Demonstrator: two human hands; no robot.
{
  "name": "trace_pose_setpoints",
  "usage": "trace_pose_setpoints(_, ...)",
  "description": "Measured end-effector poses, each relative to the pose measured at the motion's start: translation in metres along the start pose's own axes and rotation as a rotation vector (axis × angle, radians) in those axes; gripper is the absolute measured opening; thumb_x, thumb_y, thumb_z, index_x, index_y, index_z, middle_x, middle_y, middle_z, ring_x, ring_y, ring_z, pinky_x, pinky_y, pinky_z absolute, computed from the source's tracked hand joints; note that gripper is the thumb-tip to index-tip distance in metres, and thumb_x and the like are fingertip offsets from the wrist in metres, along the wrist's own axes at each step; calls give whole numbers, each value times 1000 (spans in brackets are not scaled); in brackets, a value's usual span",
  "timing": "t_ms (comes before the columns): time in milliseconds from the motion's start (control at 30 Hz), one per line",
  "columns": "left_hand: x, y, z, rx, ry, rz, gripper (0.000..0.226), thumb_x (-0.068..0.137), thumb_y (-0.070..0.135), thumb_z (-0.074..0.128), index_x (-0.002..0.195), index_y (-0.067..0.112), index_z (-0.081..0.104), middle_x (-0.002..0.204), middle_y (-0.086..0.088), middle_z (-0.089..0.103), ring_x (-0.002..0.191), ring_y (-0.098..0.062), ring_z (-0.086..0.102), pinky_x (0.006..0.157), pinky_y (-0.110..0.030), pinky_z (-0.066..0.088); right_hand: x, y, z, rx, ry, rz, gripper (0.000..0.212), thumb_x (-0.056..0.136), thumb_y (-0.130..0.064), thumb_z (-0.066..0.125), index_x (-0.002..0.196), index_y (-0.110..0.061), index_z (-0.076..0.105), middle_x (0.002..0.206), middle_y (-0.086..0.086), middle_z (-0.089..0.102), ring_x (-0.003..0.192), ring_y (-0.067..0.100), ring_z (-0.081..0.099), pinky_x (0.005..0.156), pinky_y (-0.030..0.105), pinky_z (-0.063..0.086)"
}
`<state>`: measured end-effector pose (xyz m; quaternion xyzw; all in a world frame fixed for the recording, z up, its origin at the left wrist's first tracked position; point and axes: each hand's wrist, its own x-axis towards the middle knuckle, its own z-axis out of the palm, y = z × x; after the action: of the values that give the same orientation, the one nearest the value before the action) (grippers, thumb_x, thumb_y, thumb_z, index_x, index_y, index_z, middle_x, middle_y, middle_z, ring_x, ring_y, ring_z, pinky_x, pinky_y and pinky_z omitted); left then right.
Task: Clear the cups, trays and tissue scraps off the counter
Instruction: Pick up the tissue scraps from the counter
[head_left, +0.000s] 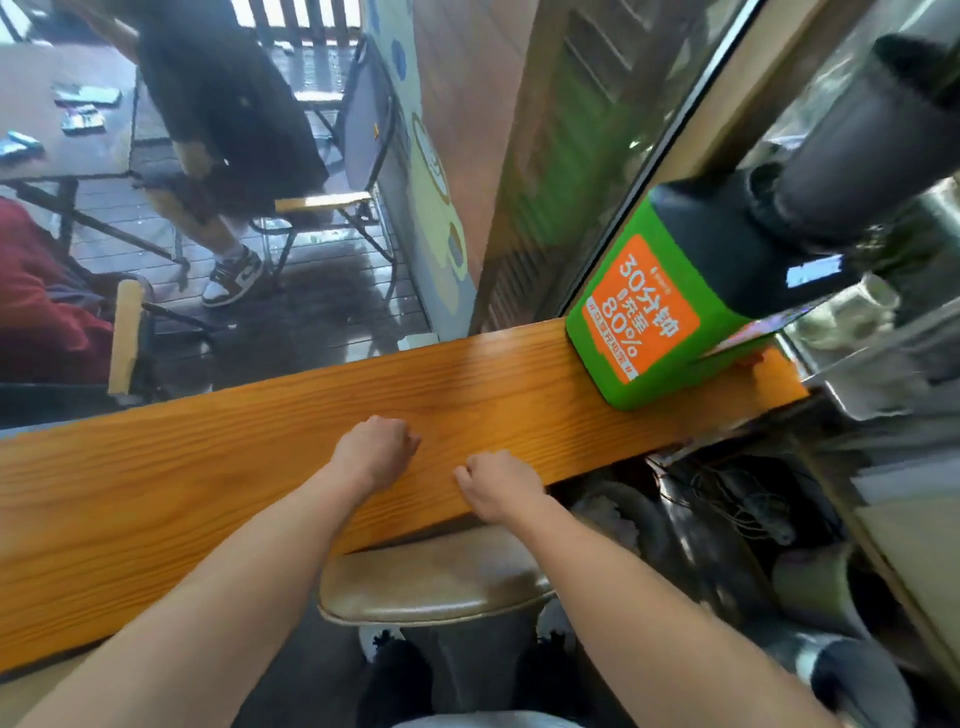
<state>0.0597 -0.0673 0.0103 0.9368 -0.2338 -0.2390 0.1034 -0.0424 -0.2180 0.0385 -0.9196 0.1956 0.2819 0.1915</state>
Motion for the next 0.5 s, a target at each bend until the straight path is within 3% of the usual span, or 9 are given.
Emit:
trace_pose_setpoints(167, 15, 135, 15, 146, 1, 201, 27, 96, 41, 46, 91, 17, 59, 97, -13, 67, 88, -35, 65, 63, -35, 43, -31, 120, -34, 82, 114, 122, 41, 93, -35, 38, 105, -9, 67, 118, 20, 66, 105, 40, 62, 80, 40, 47)
trace_pose_setpoints(267, 14, 227, 39, 151, -34, 236, 23, 92, 39, 48, 91, 18, 58, 98, -13, 67, 90, -36, 65, 63, -35, 44, -51, 208, -46, 119, 123, 175, 36, 93, -35, 41, 106, -11, 65, 120, 18, 65, 109, 38, 61, 85, 40, 47)
trace_pose_setpoints(367, 7, 311, 77, 94, -72, 269, 21, 88, 38, 49, 89, 19, 60, 96, -12, 68, 87, -37, 65, 65, -37, 50, -67, 297, -49, 132, 119, 246, 35, 93, -35, 44, 109, -12, 64, 119, 16, 65, 108, 37, 62, 78, 38, 45)
trace_pose_setpoints(500, -5, 385, 129, 121, -175, 303, 19, 85, 34, 48, 94, 24, 61, 95, -10, 67, 87, -36, 65, 62, -37, 46, -85, 379, -45, 217, 117, 346, 35, 94, -36, 44, 110, -12, 64, 116, 15, 65, 108, 37, 61, 85, 40, 50)
